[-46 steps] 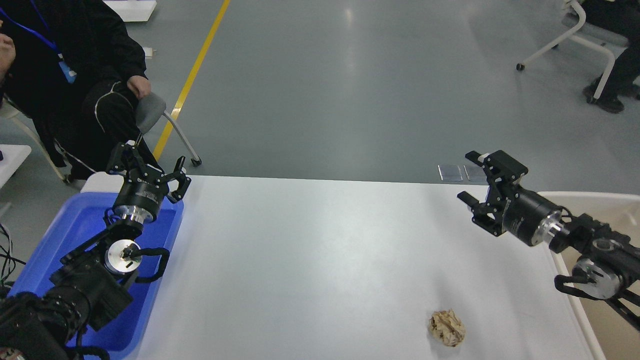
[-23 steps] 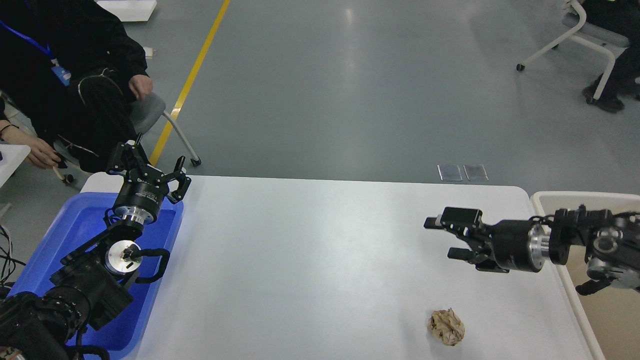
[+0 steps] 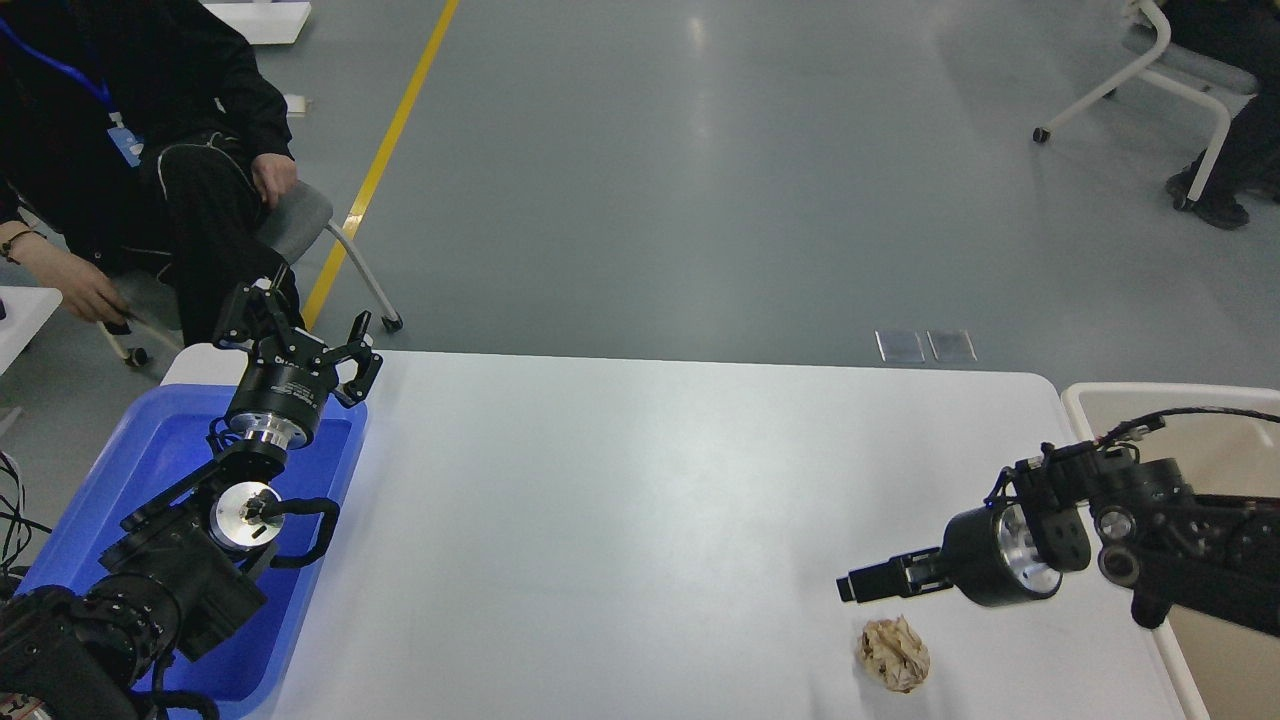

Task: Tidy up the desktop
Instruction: 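Move the right gripper down toward the crumpled tan paper ball, then close the right gripper on the crumpled paper ball and lift it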

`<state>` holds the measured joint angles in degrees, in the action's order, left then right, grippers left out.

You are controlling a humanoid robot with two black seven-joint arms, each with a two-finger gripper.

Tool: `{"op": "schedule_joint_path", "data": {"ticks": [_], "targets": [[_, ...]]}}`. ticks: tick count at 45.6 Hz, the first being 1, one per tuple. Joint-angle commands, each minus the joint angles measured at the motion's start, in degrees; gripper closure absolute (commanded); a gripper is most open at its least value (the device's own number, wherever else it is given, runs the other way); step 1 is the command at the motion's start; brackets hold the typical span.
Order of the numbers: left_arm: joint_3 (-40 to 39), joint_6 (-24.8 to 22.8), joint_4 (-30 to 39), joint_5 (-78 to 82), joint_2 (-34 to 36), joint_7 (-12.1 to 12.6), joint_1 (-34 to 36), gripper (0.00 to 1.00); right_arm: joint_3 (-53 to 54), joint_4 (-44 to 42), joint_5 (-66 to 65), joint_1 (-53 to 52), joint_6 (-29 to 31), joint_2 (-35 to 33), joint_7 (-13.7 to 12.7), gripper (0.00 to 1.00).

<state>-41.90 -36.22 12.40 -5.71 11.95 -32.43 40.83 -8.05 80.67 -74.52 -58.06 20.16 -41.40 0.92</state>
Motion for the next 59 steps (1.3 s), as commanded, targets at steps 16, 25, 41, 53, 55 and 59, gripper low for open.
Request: {"op": "schedule_joint_path", "data": {"ticks": [16, 25, 41, 53, 55, 59], "targets": [[0.07, 0.00, 0.00, 0.00, 0.00, 0.00, 0.04, 0.00, -5.92, -5.17, -12.05, 5.32, -9.09, 2.91, 3.82, 0.00], [0.07, -0.08, 0.00, 0.00, 0.00, 0.00, 0.04, 0.00, -5.48, -6.58, -12.31, 6.90, -10.58, 3.08, 3.91, 0.00], [-0.02, 0.00, 0.00, 0.00, 0.00, 0.00, -0.05, 0.00, -5.66, -9.48, -14.69, 10.86, -13.83, 5.28, 4.44, 0.00], [-0.02, 0.00, 0.00, 0.00, 0.00, 0.00, -0.05, 0.00, -6.45, -10.98, -15.83, 11.04, -16.47, 5.63, 5.76, 0.73], [-0.02, 0.01, 0.00, 0.00, 0.00, 0.00, -0.04, 0.00, -6.45, -11.59, -15.92, 11.12, -16.47, 5.63, 5.76, 0.93], [-0.02, 0.00, 0.00, 0.00, 0.00, 0.00, -0.05, 0.00, -6.53, -11.86, -16.00, 11.30, -16.47, 5.63, 5.76, 1.00]]}}
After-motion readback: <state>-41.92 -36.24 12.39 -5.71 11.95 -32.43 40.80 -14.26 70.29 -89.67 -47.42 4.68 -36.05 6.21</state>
